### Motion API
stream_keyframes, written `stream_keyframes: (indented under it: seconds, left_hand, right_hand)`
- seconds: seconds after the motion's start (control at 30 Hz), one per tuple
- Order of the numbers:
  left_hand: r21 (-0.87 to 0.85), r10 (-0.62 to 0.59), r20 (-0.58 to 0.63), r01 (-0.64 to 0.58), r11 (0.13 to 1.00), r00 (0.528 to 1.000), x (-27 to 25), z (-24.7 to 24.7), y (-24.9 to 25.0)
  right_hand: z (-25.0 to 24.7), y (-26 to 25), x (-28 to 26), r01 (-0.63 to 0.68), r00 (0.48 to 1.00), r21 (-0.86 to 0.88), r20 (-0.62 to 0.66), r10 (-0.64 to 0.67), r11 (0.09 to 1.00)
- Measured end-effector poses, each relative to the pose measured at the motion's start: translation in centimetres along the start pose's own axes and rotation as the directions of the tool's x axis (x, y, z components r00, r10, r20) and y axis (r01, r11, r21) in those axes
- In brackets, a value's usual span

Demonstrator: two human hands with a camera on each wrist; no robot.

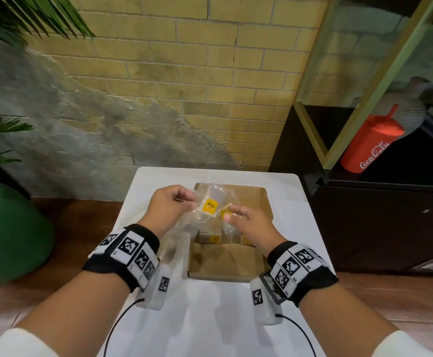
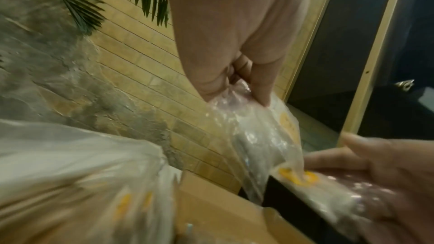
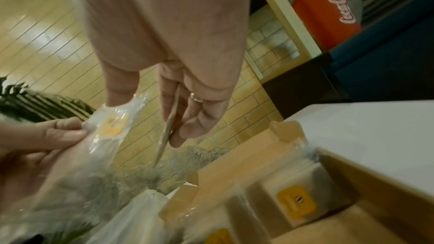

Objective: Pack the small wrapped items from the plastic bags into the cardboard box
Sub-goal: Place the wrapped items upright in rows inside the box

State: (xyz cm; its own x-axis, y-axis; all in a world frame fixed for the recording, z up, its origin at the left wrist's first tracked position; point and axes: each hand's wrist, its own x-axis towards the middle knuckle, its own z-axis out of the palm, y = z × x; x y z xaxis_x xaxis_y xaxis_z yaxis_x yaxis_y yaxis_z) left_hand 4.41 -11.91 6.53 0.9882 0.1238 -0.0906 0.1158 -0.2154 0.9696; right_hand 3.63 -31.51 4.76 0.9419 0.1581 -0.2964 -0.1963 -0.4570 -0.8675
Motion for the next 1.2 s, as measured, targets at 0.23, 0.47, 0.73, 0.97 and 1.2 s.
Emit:
stream_keyframes:
  seconds: [0.23,0.47,0.73,0.97,1.2]
  left_hand:
    - [-0.113,0.062,0.091,-0.052,0.992,0.994,-0.4,3.1,1.7]
    - [-0.082,0.060,0.068,-0.054,0.995,0.996,-0.2,3.0,2.0]
    - [0.299,0.065,0.281,-0.151,0.942,0.957,-0.2,2.1,3.4]
    - [0.442,0.106,0.357,-0.267,0.856,0.928,-0.2,3.4,3.7]
    - [0.294,0.057,0.069,-0.074,0.953,0.996,0.0,2.8,2.8]
  right_hand:
    - [0.1,-1.2,0.4,0.069,0.981,0.217,-0.192,-0.026,0.974]
    - [-1.3,-0.4,-0.2,0.066,0.994,0.317,-0.101,-0.036,0.946]
    - [-3.8,-0.4,0.5,0.092,0.979,0.180,-0.194,-0.056,0.979]
    - [-3.3,-1.9,0.0,0.105,0.981,-0.321,0.188,-0.045,0.941]
    - [-3.8,0.1,0.3,-0.002,0.976,-0.165,-0.216,-0.034,0.986]
